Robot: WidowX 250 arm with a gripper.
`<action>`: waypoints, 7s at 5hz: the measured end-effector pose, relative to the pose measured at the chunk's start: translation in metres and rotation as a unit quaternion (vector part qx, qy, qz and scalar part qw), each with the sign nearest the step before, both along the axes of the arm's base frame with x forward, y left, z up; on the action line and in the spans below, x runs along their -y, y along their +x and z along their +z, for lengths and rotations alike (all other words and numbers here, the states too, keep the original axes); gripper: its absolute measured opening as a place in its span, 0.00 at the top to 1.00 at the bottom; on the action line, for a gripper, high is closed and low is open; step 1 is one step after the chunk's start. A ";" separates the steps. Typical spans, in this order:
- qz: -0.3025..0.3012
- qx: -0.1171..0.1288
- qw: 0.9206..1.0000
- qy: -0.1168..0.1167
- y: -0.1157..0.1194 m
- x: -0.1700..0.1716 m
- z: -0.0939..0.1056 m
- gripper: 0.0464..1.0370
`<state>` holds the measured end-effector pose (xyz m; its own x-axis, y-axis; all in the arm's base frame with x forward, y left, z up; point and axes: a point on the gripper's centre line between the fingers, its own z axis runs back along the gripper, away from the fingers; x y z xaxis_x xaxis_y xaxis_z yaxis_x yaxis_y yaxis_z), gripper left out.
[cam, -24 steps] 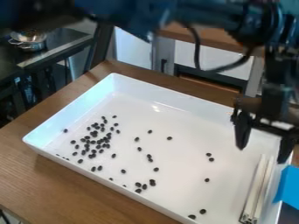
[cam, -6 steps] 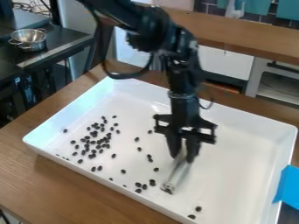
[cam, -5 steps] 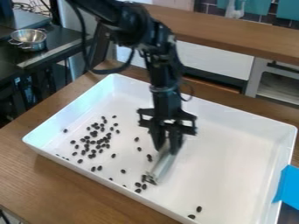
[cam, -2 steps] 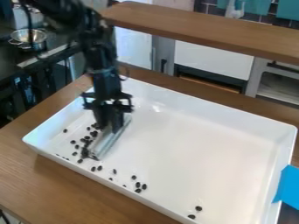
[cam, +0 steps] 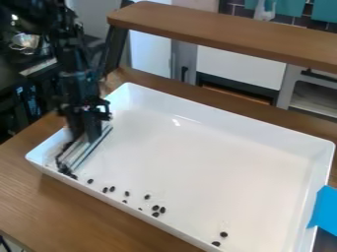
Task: Sweep into pile
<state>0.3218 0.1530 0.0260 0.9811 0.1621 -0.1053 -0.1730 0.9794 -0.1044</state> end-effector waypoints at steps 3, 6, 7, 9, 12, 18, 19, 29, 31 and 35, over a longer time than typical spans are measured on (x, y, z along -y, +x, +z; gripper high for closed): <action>-0.001 0.039 0.994 -0.102 0.008 0.074 0.044 0.70; 0.015 0.039 0.987 -0.153 0.015 0.210 0.071 0.70; 0.027 0.055 0.987 -0.152 0.021 0.235 0.071 0.70; 0.025 0.062 0.989 -0.128 0.022 0.264 0.057 0.70; 0.005 0.060 0.995 -0.084 -0.002 0.297 0.013 0.70; -0.032 0.045 0.997 -0.044 -0.011 0.230 -0.003 0.70; -0.049 0.042 0.997 -0.029 -0.010 0.208 -0.003 0.70; -0.043 0.012 0.998 -0.032 -0.012 0.023 0.015 0.70; -0.006 0.023 0.996 -0.090 0.014 0.098 0.050 0.70; -0.028 0.044 0.996 -0.067 -0.007 0.160 0.007 0.70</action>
<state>0.3151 -0.0074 0.0335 0.9946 0.0969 -0.0359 -0.1028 0.9635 -0.2472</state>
